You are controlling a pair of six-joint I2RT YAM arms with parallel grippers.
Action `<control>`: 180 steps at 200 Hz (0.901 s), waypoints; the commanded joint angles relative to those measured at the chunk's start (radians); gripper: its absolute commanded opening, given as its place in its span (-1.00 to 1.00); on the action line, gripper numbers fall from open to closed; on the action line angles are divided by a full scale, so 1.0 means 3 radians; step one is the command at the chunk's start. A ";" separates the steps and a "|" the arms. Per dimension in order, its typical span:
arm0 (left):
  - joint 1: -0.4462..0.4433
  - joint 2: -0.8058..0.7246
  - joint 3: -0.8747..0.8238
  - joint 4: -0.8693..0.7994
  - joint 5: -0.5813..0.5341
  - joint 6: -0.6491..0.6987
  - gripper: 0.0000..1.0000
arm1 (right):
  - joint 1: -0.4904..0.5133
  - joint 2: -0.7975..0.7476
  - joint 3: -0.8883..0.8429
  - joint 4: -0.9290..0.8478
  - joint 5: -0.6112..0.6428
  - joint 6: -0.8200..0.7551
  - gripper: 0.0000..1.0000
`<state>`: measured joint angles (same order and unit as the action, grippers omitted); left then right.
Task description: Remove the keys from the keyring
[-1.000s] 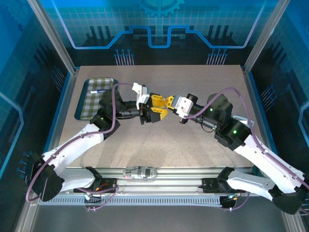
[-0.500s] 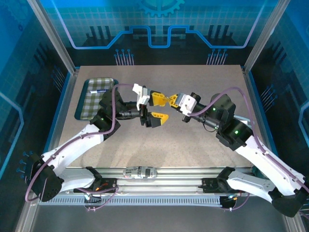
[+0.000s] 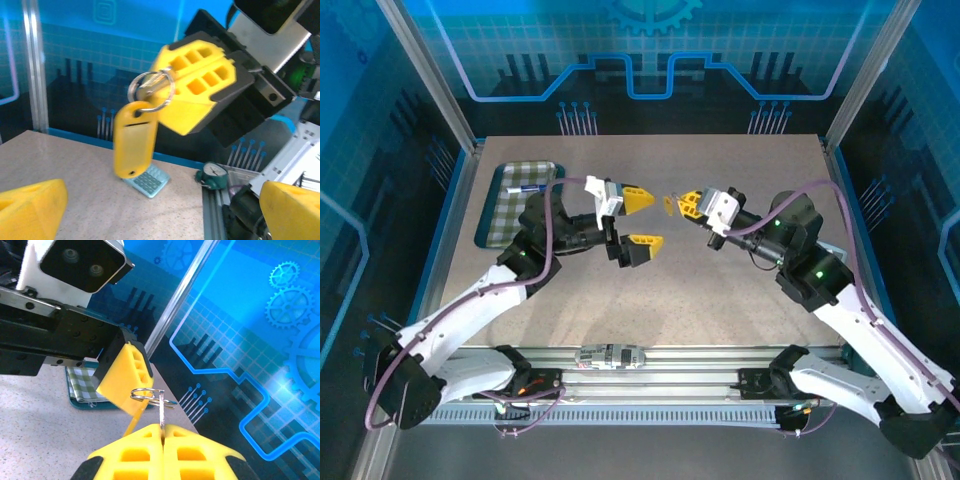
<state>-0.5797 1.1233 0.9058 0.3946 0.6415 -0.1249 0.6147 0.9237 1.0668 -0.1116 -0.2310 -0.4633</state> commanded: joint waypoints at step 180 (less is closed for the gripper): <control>0.0859 0.0969 0.1277 0.0412 0.1684 -0.2263 -0.02 | -0.0951 0.1711 0.0324 0.3950 -0.3851 0.2954 -1.00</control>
<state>-0.3260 1.3823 1.2388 0.4816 1.0046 -0.7048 0.3580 1.3808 1.1297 0.7273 -1.3155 0.1745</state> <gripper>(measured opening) 0.518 0.055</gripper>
